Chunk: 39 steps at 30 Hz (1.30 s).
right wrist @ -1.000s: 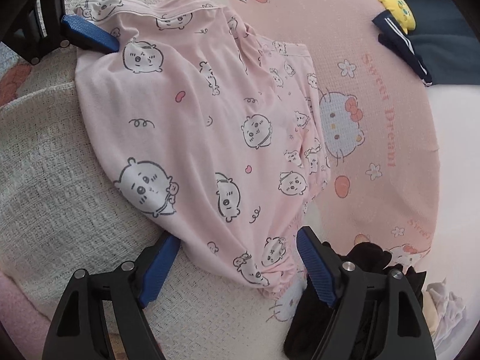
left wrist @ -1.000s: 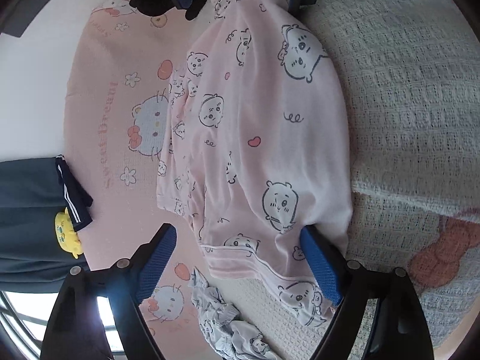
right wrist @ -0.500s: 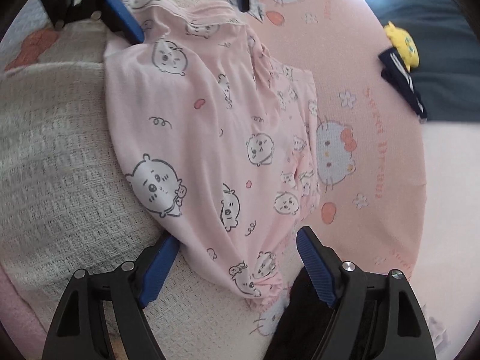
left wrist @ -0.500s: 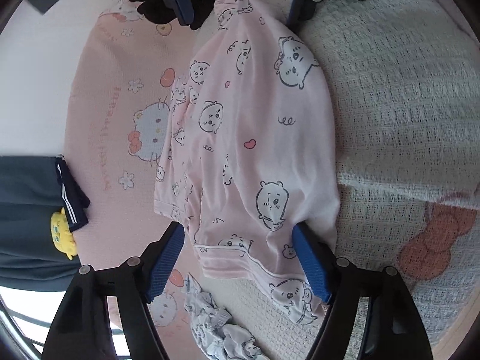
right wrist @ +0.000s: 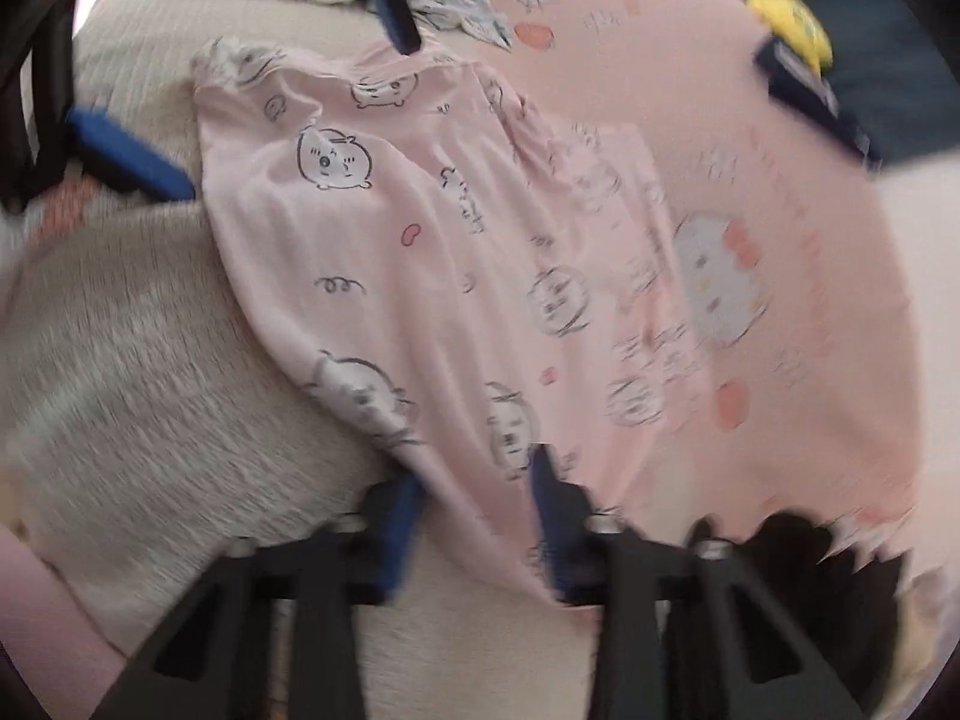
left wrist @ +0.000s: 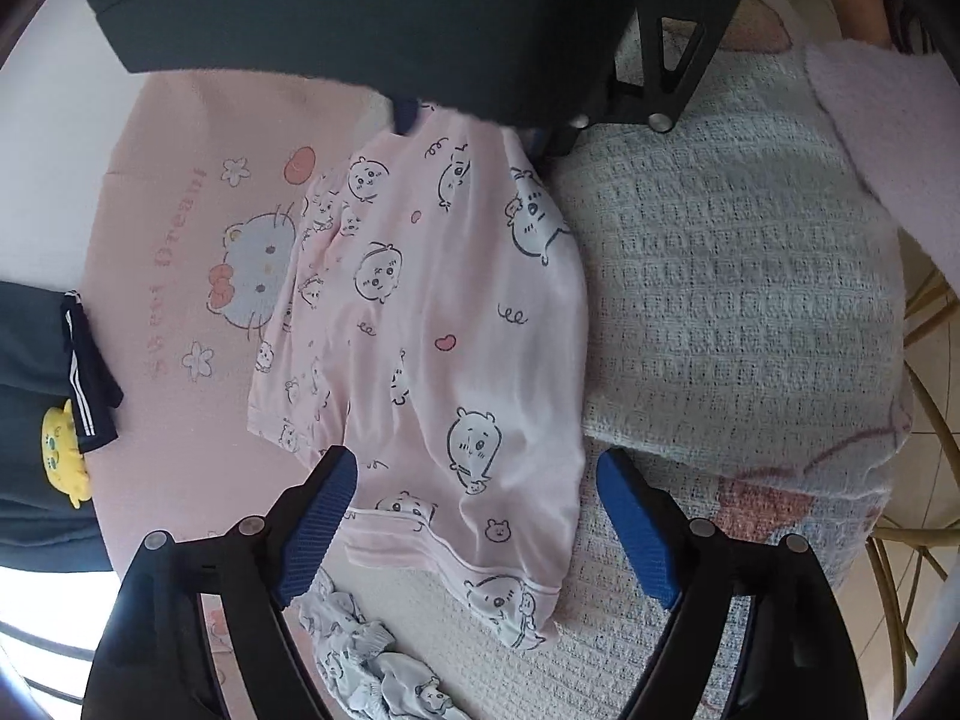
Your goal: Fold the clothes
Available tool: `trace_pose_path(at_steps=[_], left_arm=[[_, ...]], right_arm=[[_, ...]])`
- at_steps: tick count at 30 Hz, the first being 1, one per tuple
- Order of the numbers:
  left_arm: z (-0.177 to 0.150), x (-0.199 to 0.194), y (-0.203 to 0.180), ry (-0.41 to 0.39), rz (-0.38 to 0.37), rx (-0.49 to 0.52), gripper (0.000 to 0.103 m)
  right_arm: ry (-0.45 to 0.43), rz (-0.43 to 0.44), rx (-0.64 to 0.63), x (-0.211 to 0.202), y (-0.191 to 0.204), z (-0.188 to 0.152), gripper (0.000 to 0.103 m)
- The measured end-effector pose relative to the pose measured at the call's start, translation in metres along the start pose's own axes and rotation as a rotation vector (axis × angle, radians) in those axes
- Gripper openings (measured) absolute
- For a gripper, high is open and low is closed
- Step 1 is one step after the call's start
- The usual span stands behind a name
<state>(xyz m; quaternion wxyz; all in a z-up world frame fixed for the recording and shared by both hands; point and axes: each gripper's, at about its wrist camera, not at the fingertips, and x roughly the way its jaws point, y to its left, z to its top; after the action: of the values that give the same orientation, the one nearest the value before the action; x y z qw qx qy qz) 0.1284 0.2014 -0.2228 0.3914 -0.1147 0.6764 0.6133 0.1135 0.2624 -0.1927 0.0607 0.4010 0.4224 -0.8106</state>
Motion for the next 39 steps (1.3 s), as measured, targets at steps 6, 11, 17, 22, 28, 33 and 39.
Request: trace_pose_path(at_steps=[6, 11, 17, 22, 28, 33, 39], left_arm=[[0.002, 0.000, -0.005, -0.010, 0.047, -0.020, 0.088], [0.002, -0.003, -0.019, -0.062, 0.161, 0.022, 0.094], [0.008, 0.003, -0.010, -0.034, 0.145, -0.054, 0.098], [0.011, 0.011, -0.004, 0.031, 0.211, -0.100, 0.099], [-0.003, 0.035, 0.011, 0.115, 0.302, -0.103, 0.095], [-0.007, 0.043, 0.016, 0.165, 0.161, -0.172, 0.072], [-0.014, 0.043, 0.022, 0.176, 0.131, -0.332, 0.066]], right_arm=[[0.018, 0.134, 0.194, 0.006, -0.019, 0.001, 0.008], [-0.027, 0.302, 0.501, 0.008, -0.065, -0.008, 0.008], [-0.064, 0.364, 0.654, -0.001, -0.087, -0.009, 0.008], [-0.040, 0.373, 0.633, 0.001, -0.083, -0.010, 0.008], [-0.033, 0.372, 0.626, -0.003, -0.080, -0.016, 0.008], [-0.009, 0.359, 0.605, 0.000, -0.075, -0.017, 0.008], [0.001, 0.344, 0.600, 0.000, -0.076, -0.018, 0.008]])
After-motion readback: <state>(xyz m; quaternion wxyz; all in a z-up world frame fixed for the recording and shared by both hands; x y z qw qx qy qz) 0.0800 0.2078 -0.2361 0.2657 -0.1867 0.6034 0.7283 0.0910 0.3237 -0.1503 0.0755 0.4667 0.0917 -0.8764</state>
